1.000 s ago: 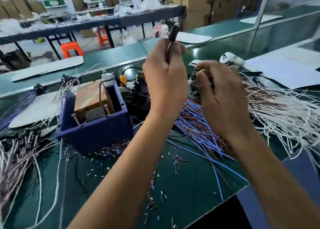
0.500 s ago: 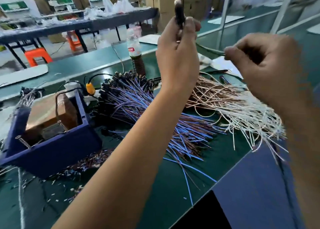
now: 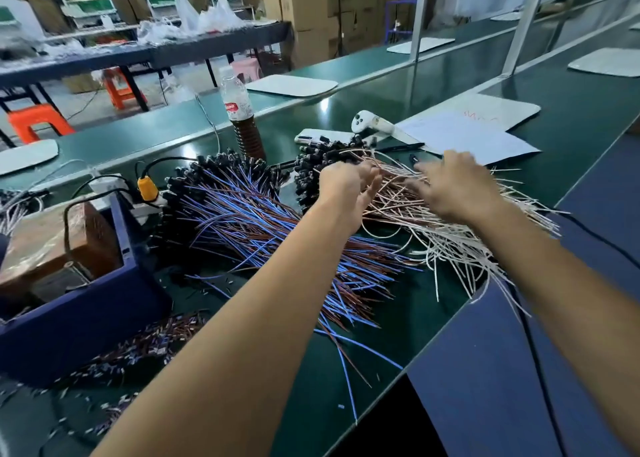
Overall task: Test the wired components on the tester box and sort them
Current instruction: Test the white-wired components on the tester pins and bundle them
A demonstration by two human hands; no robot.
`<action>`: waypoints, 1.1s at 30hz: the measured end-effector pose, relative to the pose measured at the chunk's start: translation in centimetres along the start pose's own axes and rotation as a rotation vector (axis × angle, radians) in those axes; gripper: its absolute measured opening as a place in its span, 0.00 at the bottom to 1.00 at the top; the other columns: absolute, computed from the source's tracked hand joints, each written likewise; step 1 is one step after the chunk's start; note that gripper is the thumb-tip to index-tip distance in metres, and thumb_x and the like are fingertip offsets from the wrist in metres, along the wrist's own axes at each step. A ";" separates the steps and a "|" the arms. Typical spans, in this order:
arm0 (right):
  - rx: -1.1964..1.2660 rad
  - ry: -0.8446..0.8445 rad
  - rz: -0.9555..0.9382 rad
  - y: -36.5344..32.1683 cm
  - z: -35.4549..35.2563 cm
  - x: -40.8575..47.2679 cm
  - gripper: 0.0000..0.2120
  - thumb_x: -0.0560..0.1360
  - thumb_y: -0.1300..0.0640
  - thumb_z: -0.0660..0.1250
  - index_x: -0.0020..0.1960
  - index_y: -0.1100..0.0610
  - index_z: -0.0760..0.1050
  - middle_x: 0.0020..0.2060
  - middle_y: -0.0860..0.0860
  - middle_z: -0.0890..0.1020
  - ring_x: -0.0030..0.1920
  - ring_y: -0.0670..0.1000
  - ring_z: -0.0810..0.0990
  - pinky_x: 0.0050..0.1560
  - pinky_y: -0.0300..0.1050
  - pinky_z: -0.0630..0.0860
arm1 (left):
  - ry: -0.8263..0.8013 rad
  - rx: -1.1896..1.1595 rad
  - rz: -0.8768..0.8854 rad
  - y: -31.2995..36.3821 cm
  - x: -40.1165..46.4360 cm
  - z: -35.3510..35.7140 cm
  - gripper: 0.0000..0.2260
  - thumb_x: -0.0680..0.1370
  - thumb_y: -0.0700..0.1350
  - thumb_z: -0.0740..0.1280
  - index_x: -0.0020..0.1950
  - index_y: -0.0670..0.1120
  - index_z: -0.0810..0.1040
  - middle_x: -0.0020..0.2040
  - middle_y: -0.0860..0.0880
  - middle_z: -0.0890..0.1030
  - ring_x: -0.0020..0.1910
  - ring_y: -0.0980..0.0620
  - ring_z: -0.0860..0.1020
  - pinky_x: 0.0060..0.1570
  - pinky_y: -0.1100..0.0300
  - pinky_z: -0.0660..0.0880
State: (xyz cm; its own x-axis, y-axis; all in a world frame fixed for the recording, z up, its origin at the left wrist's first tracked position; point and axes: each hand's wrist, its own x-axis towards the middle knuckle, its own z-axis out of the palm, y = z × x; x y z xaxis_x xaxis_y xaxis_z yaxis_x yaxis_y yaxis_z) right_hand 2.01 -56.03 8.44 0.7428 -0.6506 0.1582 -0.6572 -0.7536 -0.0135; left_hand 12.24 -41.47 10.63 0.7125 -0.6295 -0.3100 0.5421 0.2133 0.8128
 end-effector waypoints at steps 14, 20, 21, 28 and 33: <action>0.544 0.366 -0.373 -13.2 -0.7 -7.4 0.22 0.81 0.40 0.61 0.59 0.56 0.83 0.50 0.57 0.84 0.53 0.61 0.81 0.53 0.57 0.78 | -0.611 0.477 0.068 0.9 -11.8 -15.2 0.08 0.80 0.37 0.66 0.54 0.46 0.82 0.47 0.47 0.85 0.36 0.53 0.82 0.24 0.67 0.69; 0.622 0.089 -0.789 -26.0 -1.5 -15.6 0.14 0.80 0.47 0.68 0.40 0.54 0.82 0.31 0.51 0.82 0.35 0.57 0.79 0.36 0.51 0.71 | -0.676 0.773 -0.144 5.6 -20.6 -27.2 0.07 0.77 0.39 0.69 0.50 0.47 0.85 0.38 0.51 0.85 0.31 0.57 0.82 0.24 0.68 0.69; 0.606 0.021 -0.851 -28.0 -1.4 -16.7 0.14 0.80 0.47 0.68 0.41 0.53 0.82 0.32 0.50 0.82 0.36 0.56 0.79 0.37 0.51 0.72 | -0.614 0.830 -0.176 6.5 -22.1 -29.2 0.06 0.77 0.40 0.69 0.50 0.47 0.85 0.37 0.50 0.85 0.30 0.57 0.81 0.25 0.66 0.69; 0.580 -0.362 -1.103 -41.7 -0.1 -23.7 0.11 0.80 0.45 0.69 0.50 0.51 0.83 0.43 0.50 0.84 0.44 0.55 0.80 0.46 0.48 0.79 | 0.461 1.333 -0.177 11.6 -30.1 -41.9 0.13 0.80 0.37 0.68 0.37 0.48 0.83 0.38 0.45 0.86 0.27 0.53 0.77 0.25 0.66 0.69; 0.619 -0.473 -0.926 -50.0 0.8 -25.8 0.12 0.83 0.49 0.64 0.56 0.57 0.79 0.52 0.59 0.83 0.51 0.62 0.83 0.53 0.51 0.81 | 1.237 1.496 0.154 12.2 -28.0 -43.6 0.07 0.76 0.44 0.68 0.50 0.45 0.85 0.48 0.41 0.85 0.50 0.40 0.83 0.52 0.51 0.79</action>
State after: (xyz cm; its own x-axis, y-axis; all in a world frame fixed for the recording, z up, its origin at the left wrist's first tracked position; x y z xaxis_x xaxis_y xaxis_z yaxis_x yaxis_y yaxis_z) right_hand 15.81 -1.60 4.22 0.9579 0.2865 -0.0168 0.2247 -0.7853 -0.5769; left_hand 18.31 11.38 7.70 0.9410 0.2604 0.2159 0.1739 -0.9199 0.3516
